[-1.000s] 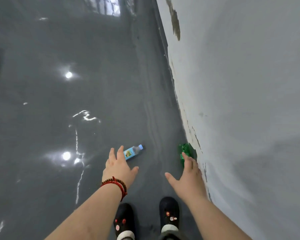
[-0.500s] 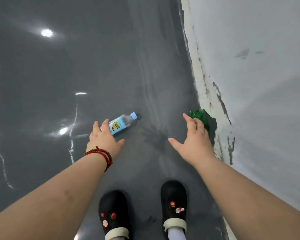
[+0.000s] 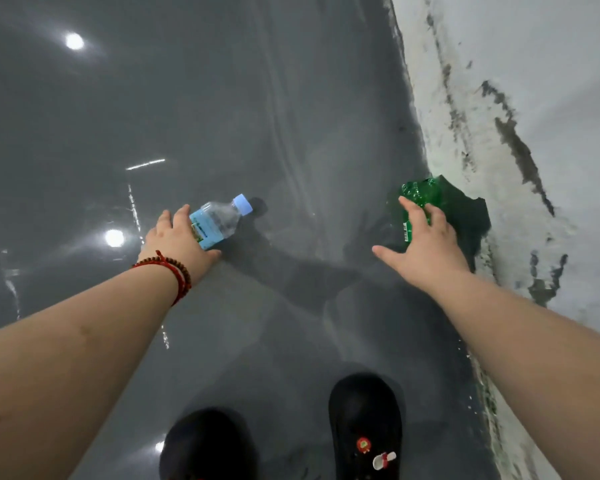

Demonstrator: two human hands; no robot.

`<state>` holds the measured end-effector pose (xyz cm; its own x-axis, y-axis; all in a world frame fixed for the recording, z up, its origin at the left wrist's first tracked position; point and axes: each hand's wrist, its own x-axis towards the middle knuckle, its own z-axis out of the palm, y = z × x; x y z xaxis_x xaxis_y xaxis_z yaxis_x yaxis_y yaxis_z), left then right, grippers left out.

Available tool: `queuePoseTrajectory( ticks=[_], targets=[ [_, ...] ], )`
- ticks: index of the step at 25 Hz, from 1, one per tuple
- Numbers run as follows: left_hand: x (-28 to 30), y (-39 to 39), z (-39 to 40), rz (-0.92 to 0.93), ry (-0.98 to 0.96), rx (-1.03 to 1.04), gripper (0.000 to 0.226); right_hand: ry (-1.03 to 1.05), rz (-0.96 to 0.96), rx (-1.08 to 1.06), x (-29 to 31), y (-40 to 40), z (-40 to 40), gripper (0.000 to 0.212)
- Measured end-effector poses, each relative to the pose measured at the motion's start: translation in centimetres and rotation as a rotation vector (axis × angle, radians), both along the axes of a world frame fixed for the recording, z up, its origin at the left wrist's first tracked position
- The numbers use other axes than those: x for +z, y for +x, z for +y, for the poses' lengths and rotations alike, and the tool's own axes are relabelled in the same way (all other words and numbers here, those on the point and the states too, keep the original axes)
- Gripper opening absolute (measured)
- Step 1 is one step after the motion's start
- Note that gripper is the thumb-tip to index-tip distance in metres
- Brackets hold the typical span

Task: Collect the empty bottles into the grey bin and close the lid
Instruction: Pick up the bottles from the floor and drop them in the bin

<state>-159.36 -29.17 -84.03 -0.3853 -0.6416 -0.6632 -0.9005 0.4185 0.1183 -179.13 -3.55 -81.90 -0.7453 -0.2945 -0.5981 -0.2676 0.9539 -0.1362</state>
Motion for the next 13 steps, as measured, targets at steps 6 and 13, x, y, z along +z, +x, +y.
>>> queuePoseTrajectory(
  ticks=[6,13],
  targets=[
    [-3.6,-0.1,1.1,-0.188,-0.153,-0.068,0.069,0.085,0.192,0.037,-3.5,-2.4,1.7,0.076],
    [-2.9,-1.4,6.3,-0.126,0.002,0.116,0.065,0.114,0.126,0.014,-3.7,-1.1,0.2,0.064]
  ],
)
